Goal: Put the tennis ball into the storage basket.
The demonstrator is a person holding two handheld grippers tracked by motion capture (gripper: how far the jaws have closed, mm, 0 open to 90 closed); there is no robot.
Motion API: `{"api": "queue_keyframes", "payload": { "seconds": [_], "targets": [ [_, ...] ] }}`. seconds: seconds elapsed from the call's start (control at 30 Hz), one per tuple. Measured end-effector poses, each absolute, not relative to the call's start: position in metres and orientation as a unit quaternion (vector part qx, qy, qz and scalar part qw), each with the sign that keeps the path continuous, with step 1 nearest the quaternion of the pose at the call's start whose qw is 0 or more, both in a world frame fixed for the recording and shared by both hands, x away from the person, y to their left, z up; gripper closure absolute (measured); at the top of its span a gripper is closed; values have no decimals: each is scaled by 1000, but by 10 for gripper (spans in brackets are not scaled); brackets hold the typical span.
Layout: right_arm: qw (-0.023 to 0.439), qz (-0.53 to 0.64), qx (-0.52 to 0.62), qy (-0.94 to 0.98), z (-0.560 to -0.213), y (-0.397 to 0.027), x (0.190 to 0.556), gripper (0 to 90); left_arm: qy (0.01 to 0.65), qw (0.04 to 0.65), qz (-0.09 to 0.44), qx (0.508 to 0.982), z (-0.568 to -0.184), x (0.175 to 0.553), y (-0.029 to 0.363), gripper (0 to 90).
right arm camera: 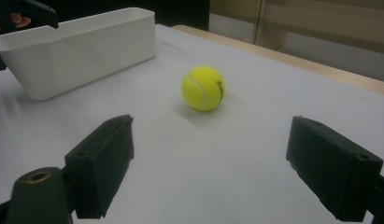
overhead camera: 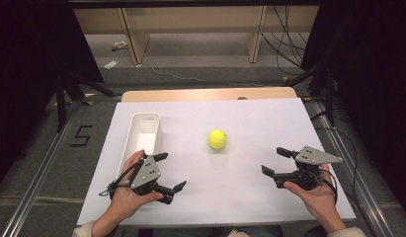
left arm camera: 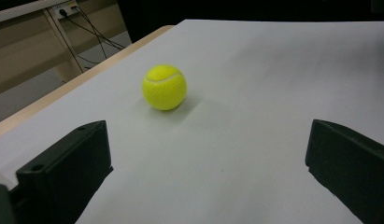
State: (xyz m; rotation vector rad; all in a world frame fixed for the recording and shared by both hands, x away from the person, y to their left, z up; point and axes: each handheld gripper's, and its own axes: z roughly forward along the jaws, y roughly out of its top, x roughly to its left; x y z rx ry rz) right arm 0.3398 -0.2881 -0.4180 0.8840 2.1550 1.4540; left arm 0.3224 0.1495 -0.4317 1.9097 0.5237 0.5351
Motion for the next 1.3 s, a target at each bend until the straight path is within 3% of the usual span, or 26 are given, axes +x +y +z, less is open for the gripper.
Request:
{"api": "queue_keyframes", "payload": {
  "seconds": [1.3],
  "targets": [
    [194, 520, 316, 770, -420, -260, 362, 156, 217, 521, 218, 796, -431, 321, 148, 0]
  ]
}}
